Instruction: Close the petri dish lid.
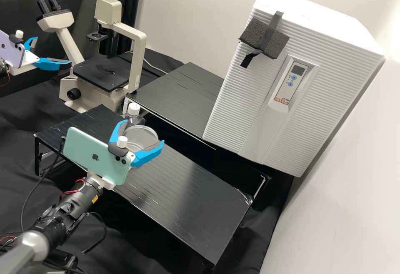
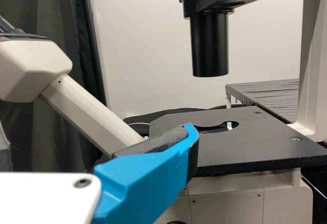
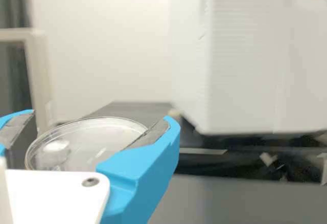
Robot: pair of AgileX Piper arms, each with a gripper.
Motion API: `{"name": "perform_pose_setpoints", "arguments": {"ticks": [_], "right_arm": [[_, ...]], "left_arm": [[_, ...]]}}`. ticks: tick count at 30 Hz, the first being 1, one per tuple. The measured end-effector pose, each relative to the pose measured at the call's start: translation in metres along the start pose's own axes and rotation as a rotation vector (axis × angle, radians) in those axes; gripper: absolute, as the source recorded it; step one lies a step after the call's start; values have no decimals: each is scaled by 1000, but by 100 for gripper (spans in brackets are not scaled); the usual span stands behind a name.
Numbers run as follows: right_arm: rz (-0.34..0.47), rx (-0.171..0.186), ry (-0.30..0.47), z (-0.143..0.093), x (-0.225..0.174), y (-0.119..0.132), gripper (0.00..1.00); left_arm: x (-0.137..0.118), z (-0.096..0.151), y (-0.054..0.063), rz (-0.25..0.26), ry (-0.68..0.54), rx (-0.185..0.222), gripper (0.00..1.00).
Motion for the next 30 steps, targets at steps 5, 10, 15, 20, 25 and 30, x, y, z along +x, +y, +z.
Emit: {"name": "perform_pose_setpoints", "arguments": {"ticks": [5, 10, 15, 20, 25, 30], "right_arm": [[-44, 3, -33, -8, 0, -24, 0], [-105, -101, -70, -6, 4, -47, 0], [-100, -117, -102, -1, 10, -53, 0], [-91, -119, -104, 0, 11, -53, 0], [-91, -106, -106, 0, 11, -53, 0], [-99, -103, -106, 1, 12, -56, 0]], "left_arm": [[0, 0, 0, 0, 0, 0, 100], [0, 0, 0, 0, 0, 0, 100], [0, 0, 0, 0, 0, 0, 100], [0, 0, 0, 0, 0, 0, 100], [0, 0, 0, 0, 0, 0, 100], [0, 0, 0, 0, 0, 0, 100]]}}
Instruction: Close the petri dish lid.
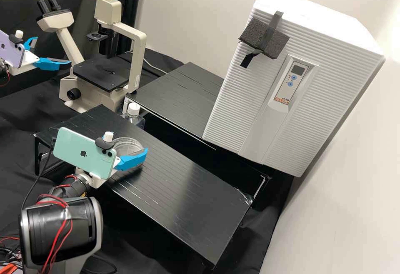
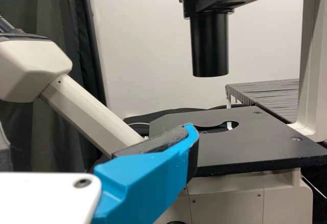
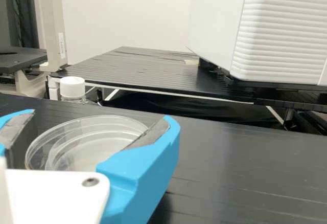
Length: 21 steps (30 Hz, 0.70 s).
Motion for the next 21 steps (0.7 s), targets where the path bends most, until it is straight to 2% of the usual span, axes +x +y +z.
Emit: {"name": "perform_pose_setpoints", "arguments": {"ticks": [4, 15, 21], "right_arm": [[-2, -12, 4, 0, 2, -1, 0], [9, -11, 1, 2, 4, -1, 0], [33, 10, -17, 4, 4, 4, 0]], "left_arm": [[0, 0, 0, 0, 0, 0, 100], [0, 0, 0, 0, 0, 0, 100], [0, 0, 0, 0, 0, 0, 100]]}}
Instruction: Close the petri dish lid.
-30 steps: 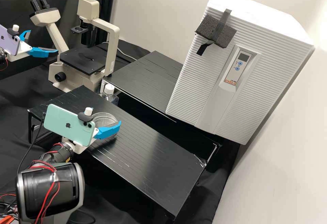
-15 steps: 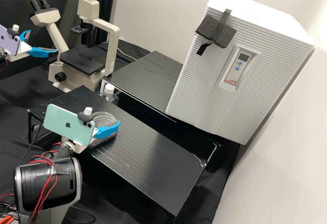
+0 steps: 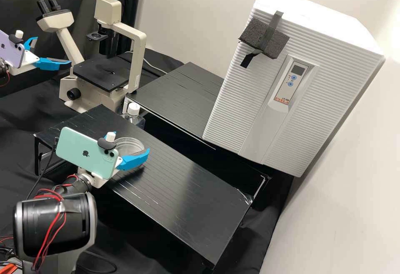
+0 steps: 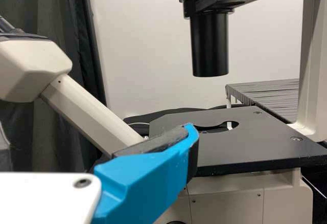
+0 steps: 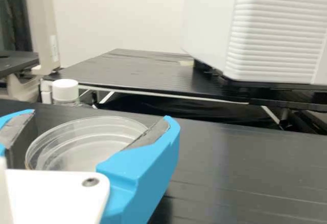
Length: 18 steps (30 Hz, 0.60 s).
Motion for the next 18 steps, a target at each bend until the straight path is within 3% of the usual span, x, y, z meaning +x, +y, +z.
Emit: {"name": "perform_pose_setpoints", "arguments": {"ticks": [18], "right_arm": [[32, -11, -33, 6, 5, 1, 0]], "left_arm": [[0, 0, 0, 0, 0, 0, 100]]}}
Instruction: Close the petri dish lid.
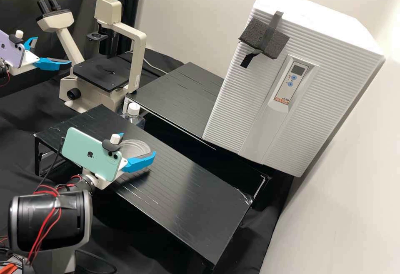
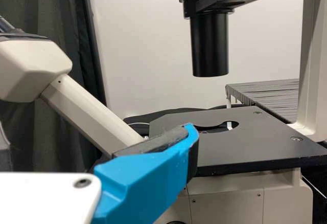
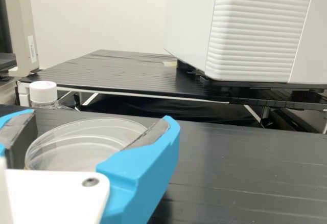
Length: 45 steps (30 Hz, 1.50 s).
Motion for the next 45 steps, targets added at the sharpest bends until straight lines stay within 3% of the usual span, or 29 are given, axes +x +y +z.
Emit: {"name": "perform_pose_setpoints", "arguments": {"ticks": [10, 14, 21, 36, 41, 45], "right_arm": [[0, 10, 13, -1, 1, -1, 0], [-13, 24, 45, -5, -2, -2, 0], [-17, 45, 35, -3, 0, -3, 0], [-18, 27, 18, -1, 3, -6, 0], [-41, 56, 20, -5, -3, -9, 0], [-67, 40, 45, -9, -9, -12, 0]], "left_arm": [[0, 0, 0, 0, 0, 0, 100], [0, 0, 0, 0, 0, 0, 100], [0, 0, 0, 0, 0, 0, 100], [0, 0, 0, 0, 0, 0, 100], [0, 0, 0, 0, 0, 0, 100], [0, 0, 0, 0, 0, 0, 100]]}}
